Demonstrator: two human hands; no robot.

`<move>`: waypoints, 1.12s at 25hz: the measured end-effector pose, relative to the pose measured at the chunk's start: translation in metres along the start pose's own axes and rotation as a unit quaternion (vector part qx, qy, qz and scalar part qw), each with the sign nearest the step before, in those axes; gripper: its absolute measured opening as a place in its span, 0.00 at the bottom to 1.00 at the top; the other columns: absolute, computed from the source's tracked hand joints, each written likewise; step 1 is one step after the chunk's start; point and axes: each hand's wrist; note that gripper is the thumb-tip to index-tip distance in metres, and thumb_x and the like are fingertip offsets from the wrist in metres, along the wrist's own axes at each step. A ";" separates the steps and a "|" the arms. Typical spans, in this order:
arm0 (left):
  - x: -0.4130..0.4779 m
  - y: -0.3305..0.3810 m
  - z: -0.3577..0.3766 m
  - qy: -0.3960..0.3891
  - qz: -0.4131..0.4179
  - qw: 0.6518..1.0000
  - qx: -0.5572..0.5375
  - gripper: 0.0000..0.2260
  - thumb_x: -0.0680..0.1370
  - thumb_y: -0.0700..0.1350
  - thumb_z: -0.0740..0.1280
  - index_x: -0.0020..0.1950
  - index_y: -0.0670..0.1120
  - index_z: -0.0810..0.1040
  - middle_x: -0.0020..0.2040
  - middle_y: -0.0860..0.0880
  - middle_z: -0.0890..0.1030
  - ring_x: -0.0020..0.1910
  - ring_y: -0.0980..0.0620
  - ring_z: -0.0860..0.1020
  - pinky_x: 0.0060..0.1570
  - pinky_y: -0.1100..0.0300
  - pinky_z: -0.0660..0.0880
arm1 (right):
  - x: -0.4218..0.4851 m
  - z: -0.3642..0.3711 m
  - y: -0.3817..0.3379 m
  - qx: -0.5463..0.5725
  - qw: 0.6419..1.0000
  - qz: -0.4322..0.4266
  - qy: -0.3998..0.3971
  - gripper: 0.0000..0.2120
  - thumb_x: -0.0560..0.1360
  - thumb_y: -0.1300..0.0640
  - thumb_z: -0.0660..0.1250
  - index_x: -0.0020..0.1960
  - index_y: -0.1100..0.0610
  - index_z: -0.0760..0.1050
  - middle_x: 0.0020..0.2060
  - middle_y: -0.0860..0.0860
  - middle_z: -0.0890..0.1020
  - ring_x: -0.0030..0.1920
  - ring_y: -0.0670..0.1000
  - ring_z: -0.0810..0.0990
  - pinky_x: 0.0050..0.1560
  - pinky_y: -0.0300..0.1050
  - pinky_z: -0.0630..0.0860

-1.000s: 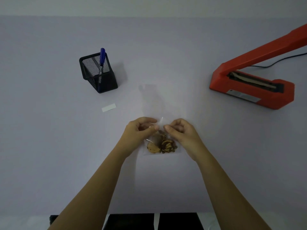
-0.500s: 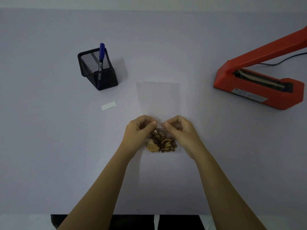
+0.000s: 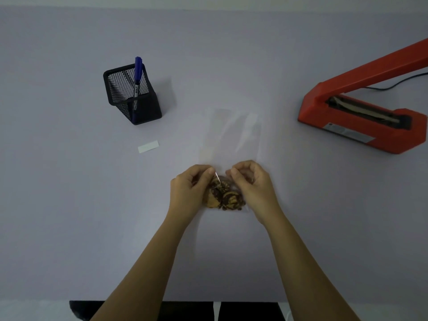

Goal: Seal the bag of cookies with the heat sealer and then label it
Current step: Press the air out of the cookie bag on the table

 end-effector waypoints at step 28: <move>0.015 -0.002 -0.016 -0.137 -0.026 0.989 -0.041 0.03 0.73 0.45 0.71 0.43 0.47 0.83 0.40 0.45 0.84 0.43 0.43 0.81 0.47 0.48 0.80 | -0.001 -0.010 0.003 0.016 0.999 0.019 -0.042 0.02 0.73 0.60 0.70 0.43 0.55 0.78 0.41 0.51 0.86 0.46 0.49 0.84 0.50 0.46 0.78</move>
Point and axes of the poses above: each hand's wrist, its own x-axis towards the middle knuckle, its own z-axis out of the palm, y = z × x
